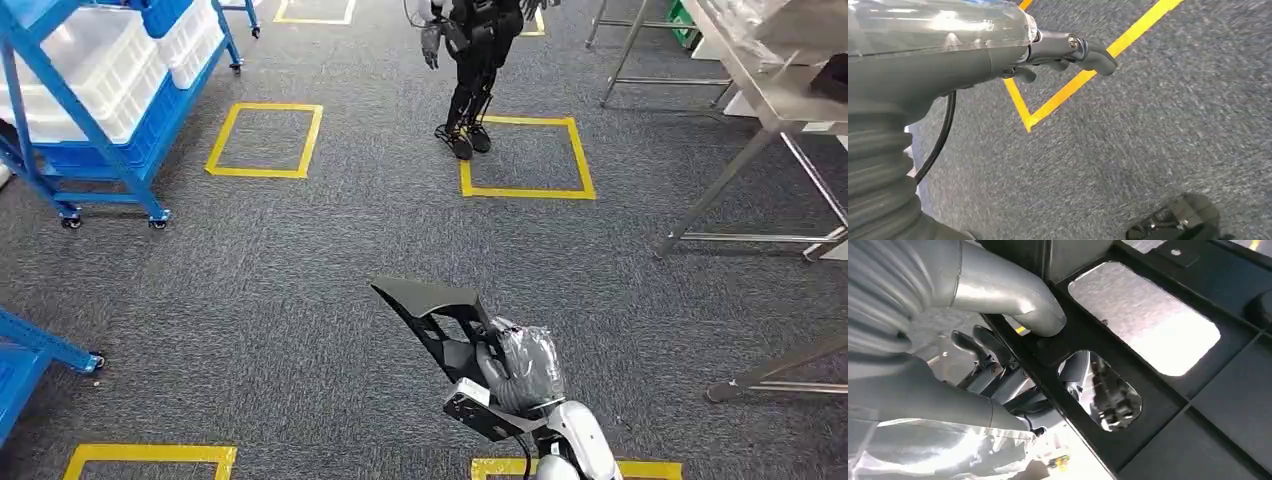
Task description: Take the parts from the cabinet and place them on the table.
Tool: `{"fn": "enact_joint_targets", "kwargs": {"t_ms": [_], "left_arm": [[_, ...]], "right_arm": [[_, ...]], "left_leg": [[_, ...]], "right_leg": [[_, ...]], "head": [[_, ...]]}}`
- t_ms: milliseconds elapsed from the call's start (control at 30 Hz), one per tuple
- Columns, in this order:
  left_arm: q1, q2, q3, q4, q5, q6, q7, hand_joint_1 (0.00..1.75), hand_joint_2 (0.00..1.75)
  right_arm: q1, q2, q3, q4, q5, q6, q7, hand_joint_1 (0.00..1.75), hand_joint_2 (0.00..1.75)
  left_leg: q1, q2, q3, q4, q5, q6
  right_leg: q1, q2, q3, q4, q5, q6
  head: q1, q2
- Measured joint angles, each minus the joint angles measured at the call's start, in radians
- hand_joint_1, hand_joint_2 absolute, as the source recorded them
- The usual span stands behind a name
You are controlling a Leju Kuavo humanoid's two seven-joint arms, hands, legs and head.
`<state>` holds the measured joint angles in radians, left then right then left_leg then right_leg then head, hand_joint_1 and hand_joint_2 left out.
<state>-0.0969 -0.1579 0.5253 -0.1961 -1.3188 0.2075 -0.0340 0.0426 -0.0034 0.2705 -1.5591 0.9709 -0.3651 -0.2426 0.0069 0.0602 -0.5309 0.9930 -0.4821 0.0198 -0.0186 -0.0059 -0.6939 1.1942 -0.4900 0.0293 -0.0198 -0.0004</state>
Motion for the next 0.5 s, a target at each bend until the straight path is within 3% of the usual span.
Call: {"fn": "enact_joint_targets", "kwargs": {"t_ms": [33, 67, 100, 200, 233, 267, 300, 367, 400, 433, 467, 500], "left_arm": [[0.000, 0.000, 0.000, 0.000, 0.003, 0.000, 0.000, 0.00, 1.75], [0.001, 0.000, 0.001, 0.000, 0.005, 0.000, 0.000, 0.00, 1.75], [0.001, 0.000, 0.002, 0.000, 0.005, 0.001, 0.000, 0.00, 1.75], [0.000, 0.000, 0.002, 0.000, 0.005, 0.003, 0.002, 0.00, 1.75], [-0.001, -0.001, 0.003, 0.000, 0.002, 0.006, 0.004, 0.00, 1.75], [-0.002, 0.000, 0.003, -0.001, -0.002, 0.008, 0.006, 0.00, 1.75], [-0.001, 0.000, 0.003, -0.001, -0.003, 0.011, 0.007, 0.00, 1.75], [0.001, 0.000, 0.006, -0.001, -0.001, 0.011, 0.012, 0.00, 1.75], [0.000, 0.000, 0.007, -0.001, -0.001, 0.010, 0.013, 0.00, 1.75], [0.000, 0.000, 0.008, -0.001, -0.001, 0.010, 0.014, 0.00, 1.75], [0.001, 0.000, 0.008, -0.001, 0.000, 0.008, 0.015, 0.00, 1.75], [0.003, 0.002, 0.009, -0.001, -0.001, 0.003, 0.015, 0.00, 1.75]], "right_arm": [[-0.002, 0.000, 0.000, 0.000, 0.000, 0.000, 0.000, 1.75, 1.75], [-0.007, 0.000, 0.000, 0.000, 0.000, 0.000, 0.000, 1.75, 1.75], [-0.010, 0.002, 0.000, 0.000, 0.000, 0.002, 0.000, 1.75, 1.75], [-0.012, 0.003, 0.000, -0.001, 0.000, 0.001, 0.000, 1.75, 1.75], [-0.012, 0.003, 0.000, -0.002, 0.000, 0.001, 0.000, 1.75, 1.75], [-0.011, 0.005, 0.000, -0.006, 0.000, 0.001, 0.000, 1.75, 1.75], [-0.015, 0.005, 0.000, -0.006, 0.000, 0.002, 0.001, 1.75, 1.75], [-0.016, 0.009, 0.000, -0.006, 0.000, 0.002, 0.000, 1.75, 1.75], [-0.014, 0.009, 0.000, -0.006, 0.000, 0.003, 0.000, 1.75, 1.75], [-0.014, 0.009, 0.000, -0.006, 0.000, 0.003, 0.000, 1.75, 1.75], [-0.014, 0.009, 0.000, -0.006, 0.000, 0.003, 0.000, 1.75, 1.75], [-0.014, 0.009, 0.000, -0.006, 0.000, 0.003, 0.001, 1.75, 1.75]], "left_leg": [[0.000, 0.009, 0.004, 0.001, -0.004, -0.003], [-0.003, 0.018, 0.008, 0.002, -0.008, -0.009], [-0.009, 0.025, 0.008, 0.006, -0.014, -0.017], [-0.008, 0.053, 0.017, 0.001, -0.018, -0.029], [-0.007, 0.057, 0.018, 0.004, -0.026, -0.038], [-0.001, 0.011, 0.012, 0.027, -0.044, -0.043], [0.000, -0.023, -0.012, 0.083, -0.078, -0.044], [0.001, -0.047, -0.093, 0.250, -0.154, -0.048], [0.001, -0.051, -0.127, 0.315, -0.168, -0.049], [0.001, -0.051, -0.140, 0.330, -0.157, -0.049], [0.001, -0.052, -0.130, 0.299, -0.125, -0.047], [0.001, -0.055, -0.100, 0.221, -0.071, -0.044]], "right_leg": [[0.002, -0.027, 0.056, -0.099, 0.040, -0.004], [0.007, -0.074, 0.089, -0.166, 0.039, -0.009], [0.017, -0.072, 0.091, -0.172, 0.039, -0.019], [0.022, -0.037, 0.085, -0.170, 0.037, -0.032], [0.012, -0.022, 0.091, -0.180, 0.043, -0.042], [0.012, -0.013, 0.093, -0.183, 0.045, -0.045], [0.010, -0.006, 0.093, -0.183, 0.044, -0.053], [0.012, 0.017, 0.093, -0.182, 0.044, -0.057], [0.013, 0.030, 0.094, -0.181, 0.043, -0.057], [0.013, 0.044, 0.094, -0.179, 0.043, -0.057], [0.013, 0.058, 0.095, -0.177, 0.042, -0.057], [0.013, 0.075, 0.096, -0.174, 0.041, -0.056]], "head": [[0.000, 0.000], [0.000, 0.000], [0.000, 0.000], [0.000, 0.000], [0.000, 0.000], [0.000, 0.000], [0.000, 0.000], [0.000, 0.000], [0.000, 0.000], [0.000, 0.000], [0.000, 0.000], [0.000, 0.000]]}}
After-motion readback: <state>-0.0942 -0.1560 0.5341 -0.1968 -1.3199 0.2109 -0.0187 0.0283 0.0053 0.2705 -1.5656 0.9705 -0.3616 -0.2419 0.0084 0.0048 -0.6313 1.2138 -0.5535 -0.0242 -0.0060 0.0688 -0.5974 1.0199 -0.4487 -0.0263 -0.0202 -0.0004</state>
